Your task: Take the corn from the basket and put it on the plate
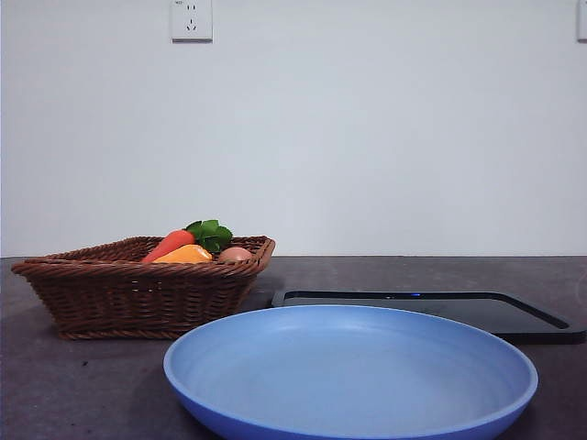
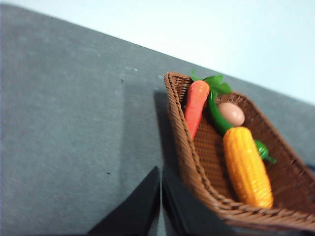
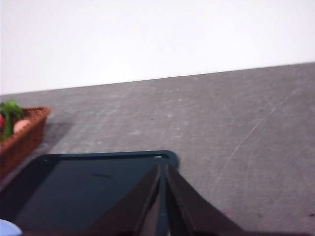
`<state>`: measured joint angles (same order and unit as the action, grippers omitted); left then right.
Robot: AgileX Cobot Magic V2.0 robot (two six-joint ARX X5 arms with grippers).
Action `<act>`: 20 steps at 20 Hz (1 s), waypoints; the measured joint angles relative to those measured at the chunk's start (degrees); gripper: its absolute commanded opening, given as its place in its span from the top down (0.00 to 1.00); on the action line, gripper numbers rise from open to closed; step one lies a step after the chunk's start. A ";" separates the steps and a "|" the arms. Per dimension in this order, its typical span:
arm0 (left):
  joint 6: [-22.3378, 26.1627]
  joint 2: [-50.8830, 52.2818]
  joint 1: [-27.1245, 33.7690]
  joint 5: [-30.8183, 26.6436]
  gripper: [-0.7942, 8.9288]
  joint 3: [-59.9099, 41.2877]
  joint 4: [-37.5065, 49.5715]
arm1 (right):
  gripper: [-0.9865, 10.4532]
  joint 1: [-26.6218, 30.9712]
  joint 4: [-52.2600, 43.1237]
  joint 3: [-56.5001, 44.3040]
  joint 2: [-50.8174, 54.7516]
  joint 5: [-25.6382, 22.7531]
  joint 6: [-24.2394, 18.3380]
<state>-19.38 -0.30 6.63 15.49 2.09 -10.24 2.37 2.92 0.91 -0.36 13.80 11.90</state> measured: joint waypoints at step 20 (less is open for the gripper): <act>-11.52 -5.18 0.00 7.69 0.91 12.02 -4.61 | 0.91 0.00 4.63 11.69 -1.77 3.58 17.68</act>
<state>-30.89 -5.48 6.63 23.18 14.11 -14.85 2.37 7.55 12.60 -2.13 17.39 29.58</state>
